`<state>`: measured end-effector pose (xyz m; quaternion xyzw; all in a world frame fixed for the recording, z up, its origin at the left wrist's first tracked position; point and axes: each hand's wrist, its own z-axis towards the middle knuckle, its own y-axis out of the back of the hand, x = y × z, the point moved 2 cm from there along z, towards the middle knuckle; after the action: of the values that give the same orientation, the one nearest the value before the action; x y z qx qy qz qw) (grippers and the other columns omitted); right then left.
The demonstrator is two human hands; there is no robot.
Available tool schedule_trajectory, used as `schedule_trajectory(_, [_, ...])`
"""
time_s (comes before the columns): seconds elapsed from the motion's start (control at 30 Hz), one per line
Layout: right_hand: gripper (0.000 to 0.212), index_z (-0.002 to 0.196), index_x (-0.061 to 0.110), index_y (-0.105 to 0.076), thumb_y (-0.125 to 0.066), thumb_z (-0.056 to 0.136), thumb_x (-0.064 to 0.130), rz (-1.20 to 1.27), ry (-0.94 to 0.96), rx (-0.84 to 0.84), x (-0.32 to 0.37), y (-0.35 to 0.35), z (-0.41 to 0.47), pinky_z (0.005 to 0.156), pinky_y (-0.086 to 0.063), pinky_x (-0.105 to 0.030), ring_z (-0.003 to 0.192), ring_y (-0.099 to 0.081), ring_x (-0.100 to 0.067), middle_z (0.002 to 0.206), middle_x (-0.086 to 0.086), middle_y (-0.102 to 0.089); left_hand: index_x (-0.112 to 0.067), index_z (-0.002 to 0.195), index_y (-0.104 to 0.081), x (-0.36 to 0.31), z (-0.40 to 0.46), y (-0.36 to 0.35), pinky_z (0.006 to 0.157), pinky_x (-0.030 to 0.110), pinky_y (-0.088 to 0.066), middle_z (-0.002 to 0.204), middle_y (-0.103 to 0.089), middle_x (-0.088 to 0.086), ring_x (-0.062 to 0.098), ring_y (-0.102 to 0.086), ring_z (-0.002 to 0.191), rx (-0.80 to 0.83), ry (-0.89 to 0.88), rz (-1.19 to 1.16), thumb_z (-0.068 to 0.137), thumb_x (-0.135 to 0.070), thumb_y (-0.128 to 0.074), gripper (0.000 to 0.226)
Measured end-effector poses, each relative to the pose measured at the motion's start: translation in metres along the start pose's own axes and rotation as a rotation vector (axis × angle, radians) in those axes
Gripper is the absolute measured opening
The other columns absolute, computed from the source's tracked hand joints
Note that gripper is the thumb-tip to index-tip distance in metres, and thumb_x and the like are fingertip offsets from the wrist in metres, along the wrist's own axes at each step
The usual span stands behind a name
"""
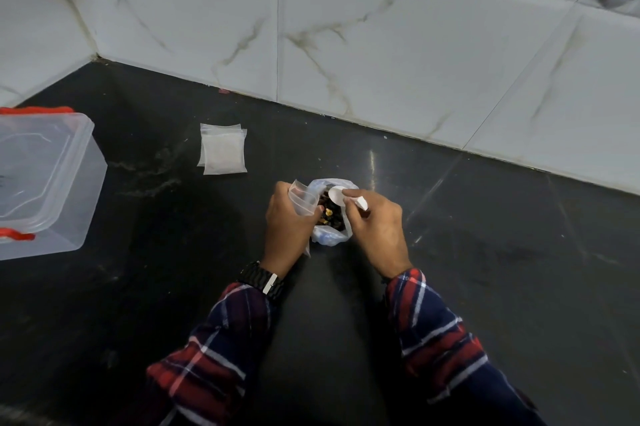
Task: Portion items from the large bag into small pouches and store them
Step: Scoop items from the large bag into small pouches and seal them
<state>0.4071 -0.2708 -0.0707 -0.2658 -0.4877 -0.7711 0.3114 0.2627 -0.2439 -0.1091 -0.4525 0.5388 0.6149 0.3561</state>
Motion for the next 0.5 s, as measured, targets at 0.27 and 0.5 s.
schedule_trajectory(0.27, [0.023, 0.108, 0.012, -0.071, -0.059, 0.09, 0.005, -0.166, 0.076, 0.097, -0.007, -0.011, -0.002, 0.076, -0.052, -0.029, 0.082, -0.066, -0.021, 0.093, -0.009, -0.071, -0.009, 0.107, -0.048, -0.001, 0.001, 0.002, 0.073, 0.025, -0.042, 0.098, -0.062, 0.003, 0.02, -0.06, 0.09, 0.034, 0.046, 0.023, 0.079, -0.016, -0.07, 0.037])
schedule_trajectory(0.5, [0.024, 0.077, 0.007, -0.061, -0.054, 0.095, 0.02, -0.094, -0.055, 0.106, -0.007, -0.016, 0.002, 0.058, -0.043, -0.018, 0.063, -0.057, -0.011, 0.071, 0.0, -0.062, -0.009, 0.11, -0.046, -0.003, -0.001, 0.0, 0.072, 0.026, -0.045, 0.1, -0.06, 0.005, 0.02, -0.06, 0.089, 0.051, 0.033, -0.02, 0.083, -0.013, -0.066, 0.034])
